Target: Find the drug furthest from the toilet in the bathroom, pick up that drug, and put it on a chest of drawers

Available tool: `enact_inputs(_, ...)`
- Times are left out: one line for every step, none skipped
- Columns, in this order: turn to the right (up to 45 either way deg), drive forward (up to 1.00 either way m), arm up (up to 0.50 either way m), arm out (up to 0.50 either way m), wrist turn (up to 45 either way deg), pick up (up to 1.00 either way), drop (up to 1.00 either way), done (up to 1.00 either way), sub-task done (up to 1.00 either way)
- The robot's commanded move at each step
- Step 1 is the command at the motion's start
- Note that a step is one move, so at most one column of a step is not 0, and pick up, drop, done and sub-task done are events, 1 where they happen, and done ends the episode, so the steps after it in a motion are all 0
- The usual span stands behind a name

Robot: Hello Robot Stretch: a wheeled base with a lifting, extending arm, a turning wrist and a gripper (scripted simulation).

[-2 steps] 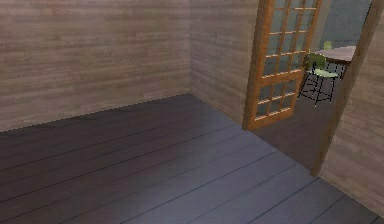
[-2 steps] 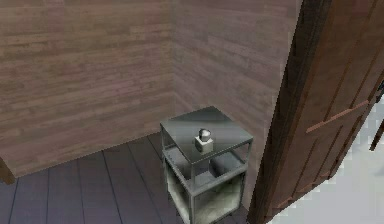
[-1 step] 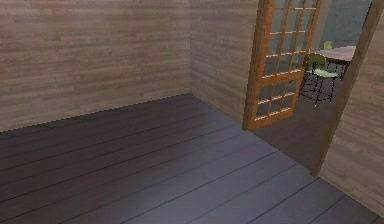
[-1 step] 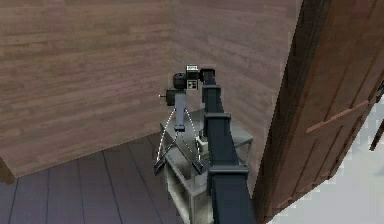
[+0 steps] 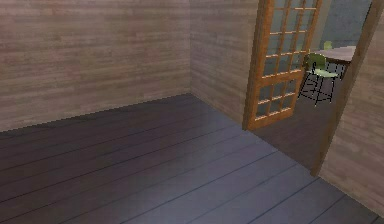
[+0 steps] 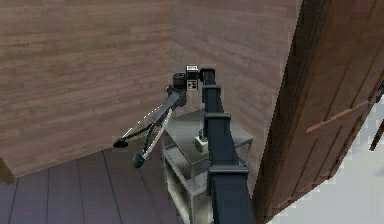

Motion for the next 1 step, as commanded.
enact_inputs(0.0,0.00,0.00,0.02,0.0,0.00,0.00,0.00,0.00)
